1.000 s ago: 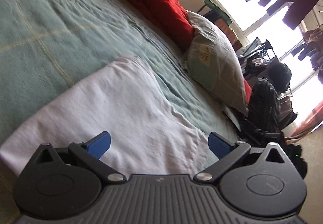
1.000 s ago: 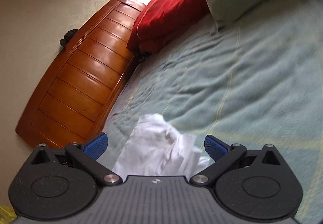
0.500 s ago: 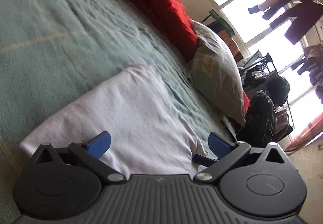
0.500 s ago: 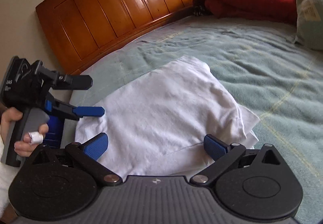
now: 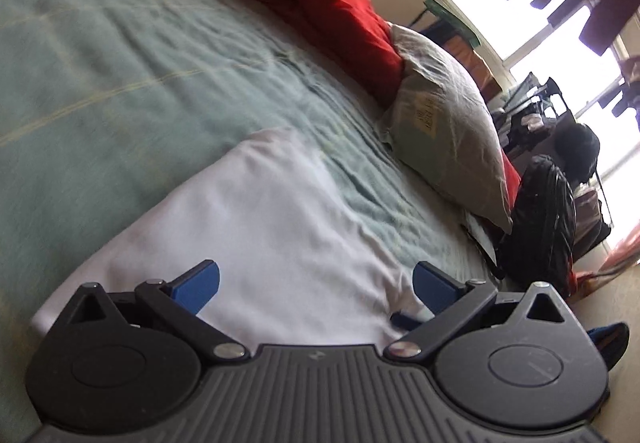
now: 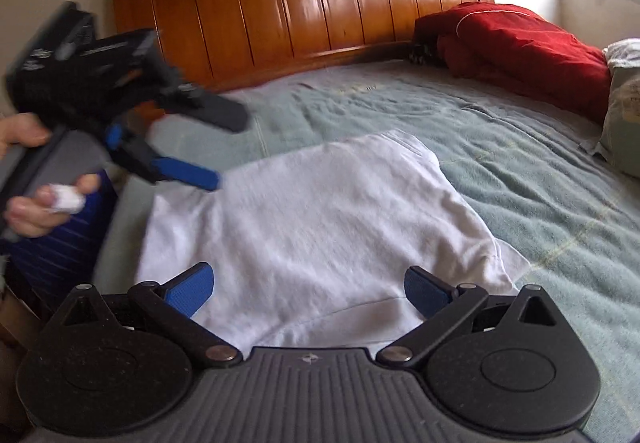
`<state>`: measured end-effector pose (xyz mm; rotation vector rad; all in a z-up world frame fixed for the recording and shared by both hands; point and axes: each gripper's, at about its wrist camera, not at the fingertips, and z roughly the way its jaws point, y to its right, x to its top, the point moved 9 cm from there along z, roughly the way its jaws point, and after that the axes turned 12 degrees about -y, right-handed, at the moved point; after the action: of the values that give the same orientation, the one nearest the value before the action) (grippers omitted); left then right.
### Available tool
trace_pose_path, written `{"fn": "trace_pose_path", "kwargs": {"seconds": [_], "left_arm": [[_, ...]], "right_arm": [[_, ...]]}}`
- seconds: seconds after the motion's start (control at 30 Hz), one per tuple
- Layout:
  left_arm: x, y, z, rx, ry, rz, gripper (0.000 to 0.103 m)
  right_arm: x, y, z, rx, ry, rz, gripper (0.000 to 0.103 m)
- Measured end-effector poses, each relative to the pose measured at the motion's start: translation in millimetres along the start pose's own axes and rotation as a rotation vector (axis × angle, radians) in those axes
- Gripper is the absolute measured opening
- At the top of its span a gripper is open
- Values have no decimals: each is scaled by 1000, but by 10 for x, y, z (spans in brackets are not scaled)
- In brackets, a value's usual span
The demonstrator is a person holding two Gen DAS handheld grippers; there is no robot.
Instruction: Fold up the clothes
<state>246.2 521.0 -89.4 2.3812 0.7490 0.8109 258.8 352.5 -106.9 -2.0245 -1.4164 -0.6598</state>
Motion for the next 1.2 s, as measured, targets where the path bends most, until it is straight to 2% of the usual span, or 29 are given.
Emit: {"fn": "trace_pose_path", "kwargs": {"seconds": [0.1, 0.23, 0.33, 0.43, 0.6, 0.7, 0.83, 0.97, 1.07, 1.2], "left_arm": [[277, 130, 324, 14, -11, 6, 102], [549, 102, 708, 29, -11, -27, 102], [662, -7, 925, 77, 1, -33, 102], [710, 26, 963, 116, 17, -28, 102], [604, 178, 746, 158, -7, 18, 102], [464, 136, 542, 177, -3, 39, 102], [355, -206, 403, 261, 0, -23, 102], [317, -241, 166, 260, 25, -68, 102], [187, -47, -84, 290, 48, -1, 102], [-183, 218, -441, 424, 85, 124, 102]], "right_arm": [[-44, 37, -59, 32, 19, 17, 103], [-59, 63, -42, 63, 16, 41, 103], [-62, 70, -69, 76, 21, 49, 103], [-54, 90, -88, 88, 24, 60, 103], [-5, 140, -193, 110, 58, 89, 103], [34, 174, -279, 125, 88, 107, 103], [40, 228, -260, 136, 89, 137, 103], [38, 250, -245, 140, 84, 150, 103], [35, 256, -247, 141, 83, 154, 103], [28, 215, -228, 120, 62, 134, 103]]}}
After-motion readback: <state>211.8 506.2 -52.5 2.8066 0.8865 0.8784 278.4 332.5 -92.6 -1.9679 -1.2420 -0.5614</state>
